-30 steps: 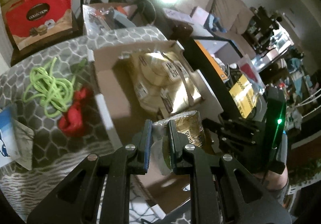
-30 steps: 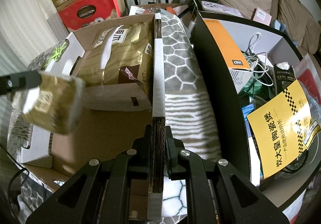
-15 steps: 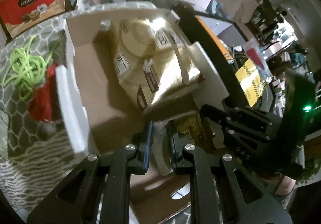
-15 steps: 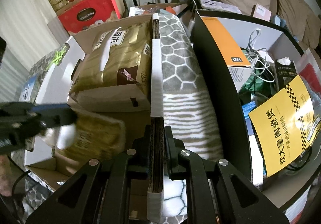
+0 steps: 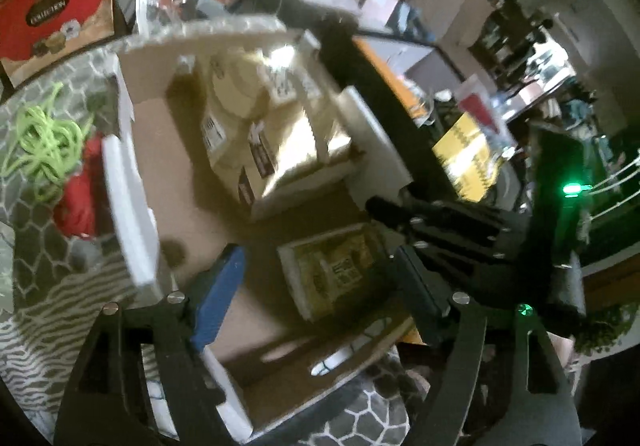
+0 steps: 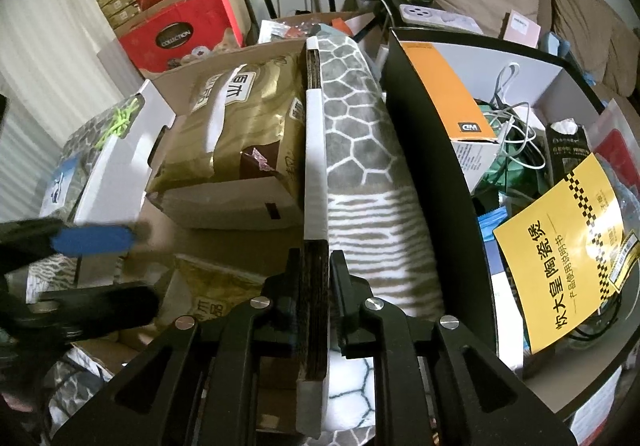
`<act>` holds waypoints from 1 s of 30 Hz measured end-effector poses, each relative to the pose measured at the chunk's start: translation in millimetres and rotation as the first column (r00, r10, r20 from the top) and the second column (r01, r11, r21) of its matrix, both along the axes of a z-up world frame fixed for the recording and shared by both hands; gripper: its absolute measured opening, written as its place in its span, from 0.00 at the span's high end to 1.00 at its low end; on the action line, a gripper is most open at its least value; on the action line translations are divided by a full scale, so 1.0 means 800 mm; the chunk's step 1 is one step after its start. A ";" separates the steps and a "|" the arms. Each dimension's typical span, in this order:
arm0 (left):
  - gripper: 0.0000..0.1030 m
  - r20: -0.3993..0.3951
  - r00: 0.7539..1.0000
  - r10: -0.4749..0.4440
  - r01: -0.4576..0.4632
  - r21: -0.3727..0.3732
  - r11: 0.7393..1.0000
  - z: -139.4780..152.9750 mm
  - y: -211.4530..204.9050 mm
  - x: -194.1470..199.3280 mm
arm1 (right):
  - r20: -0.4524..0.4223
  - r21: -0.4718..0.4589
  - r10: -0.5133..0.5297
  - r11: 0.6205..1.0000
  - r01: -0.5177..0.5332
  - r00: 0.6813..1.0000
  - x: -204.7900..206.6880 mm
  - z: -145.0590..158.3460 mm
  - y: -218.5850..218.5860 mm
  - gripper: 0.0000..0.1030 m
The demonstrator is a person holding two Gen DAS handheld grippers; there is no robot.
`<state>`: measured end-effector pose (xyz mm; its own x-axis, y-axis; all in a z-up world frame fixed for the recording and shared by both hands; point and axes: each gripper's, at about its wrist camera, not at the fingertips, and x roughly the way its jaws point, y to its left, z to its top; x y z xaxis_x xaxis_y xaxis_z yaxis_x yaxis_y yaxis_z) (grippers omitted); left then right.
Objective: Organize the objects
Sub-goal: 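Grasp the red cable on the table with the left tool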
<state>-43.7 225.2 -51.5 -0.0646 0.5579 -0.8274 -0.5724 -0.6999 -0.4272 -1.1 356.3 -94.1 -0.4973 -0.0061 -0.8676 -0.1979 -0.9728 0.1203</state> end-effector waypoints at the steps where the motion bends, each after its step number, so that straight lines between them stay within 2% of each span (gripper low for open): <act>1: 0.28 0.004 1.000 0.002 -0.002 0.019 1.000 0.007 -0.008 -0.001 | 0.000 -0.001 0.000 1.000 0.000 1.000 0.000 0.000 0.000 0.86; 6: 0.25 -0.015 0.999 0.044 -0.043 0.057 0.997 0.032 -0.042 -0.010 | 0.005 0.002 0.001 1.000 -0.001 1.000 -0.001 -0.001 -0.001 0.86; 10: 0.24 -0.049 0.989 0.139 -0.136 0.055 0.989 0.043 -0.090 -0.031 | 0.005 0.004 0.004 1.000 -0.004 1.000 0.000 -0.001 -0.001 0.86; 16: 0.23 -0.050 0.948 0.315 -0.314 0.020 0.949 0.031 -0.176 -0.070 | 0.004 0.004 0.004 1.000 -0.004 1.000 0.000 -0.003 -0.001 0.86; 20: 0.23 -0.049 0.923 0.382 -0.382 -0.006 0.924 0.018 -0.208 -0.091 | 0.005 0.002 0.004 1.000 -0.004 1.000 0.000 -0.003 -0.001 0.86; 24: 0.23 -0.047 0.920 0.389 -0.391 -0.039 0.920 0.000 -0.209 -0.108 | 0.005 0.002 0.004 1.000 -0.004 1.000 0.001 -0.003 -0.001 0.86; 30: 0.23 -0.024 0.949 0.315 -0.316 -0.079 0.946 -0.037 -0.171 -0.115 | 0.007 0.004 0.005 1.000 -0.005 1.000 0.000 -0.004 -0.002 0.85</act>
